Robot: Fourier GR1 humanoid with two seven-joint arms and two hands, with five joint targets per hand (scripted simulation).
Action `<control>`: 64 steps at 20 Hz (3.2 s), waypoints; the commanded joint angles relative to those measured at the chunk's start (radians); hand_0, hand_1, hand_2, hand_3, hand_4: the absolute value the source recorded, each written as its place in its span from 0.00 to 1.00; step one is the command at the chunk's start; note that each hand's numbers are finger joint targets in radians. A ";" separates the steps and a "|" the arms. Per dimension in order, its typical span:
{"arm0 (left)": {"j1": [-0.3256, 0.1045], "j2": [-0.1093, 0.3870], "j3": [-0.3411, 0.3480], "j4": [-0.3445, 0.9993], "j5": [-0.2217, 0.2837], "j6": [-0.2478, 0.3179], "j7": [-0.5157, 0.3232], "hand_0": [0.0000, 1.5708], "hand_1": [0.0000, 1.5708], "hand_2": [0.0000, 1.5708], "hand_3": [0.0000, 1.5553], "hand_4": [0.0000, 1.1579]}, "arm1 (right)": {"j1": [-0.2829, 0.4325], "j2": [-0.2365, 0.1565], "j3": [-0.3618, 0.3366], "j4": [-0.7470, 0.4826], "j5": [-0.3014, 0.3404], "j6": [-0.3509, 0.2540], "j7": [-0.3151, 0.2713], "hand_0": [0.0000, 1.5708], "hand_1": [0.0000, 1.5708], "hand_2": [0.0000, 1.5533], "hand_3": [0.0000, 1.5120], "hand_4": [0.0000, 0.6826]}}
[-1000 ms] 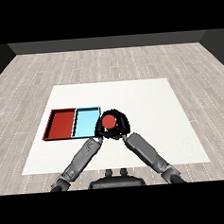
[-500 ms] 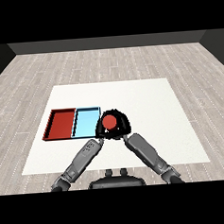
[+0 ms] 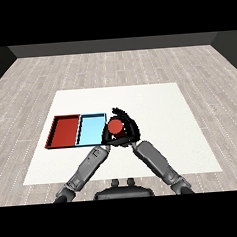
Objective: Pick the red can and put it in the red box
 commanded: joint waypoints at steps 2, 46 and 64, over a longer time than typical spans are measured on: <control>0.011 -0.022 -0.078 0.010 0.015 0.081 -0.004 1.00 1.00 1.00 0.95 1.00 | 0.013 0.001 -0.038 -0.034 0.071 0.027 0.015 0.00 0.00 0.00 0.00 0.00; -0.074 0.437 0.494 0.383 -0.220 -0.181 0.167 1.00 1.00 0.99 0.94 0.95 | 0.429 -0.183 -0.433 -0.114 0.055 0.224 -0.077 0.00 0.00 0.00 0.00 0.00; -0.287 0.428 0.579 1.178 -0.308 -0.135 0.121 0.51 0.51 0.48 0.00 0.61 | 0.409 -0.184 -0.468 -0.115 0.070 0.261 -0.183 0.00 0.00 0.00 0.00 0.00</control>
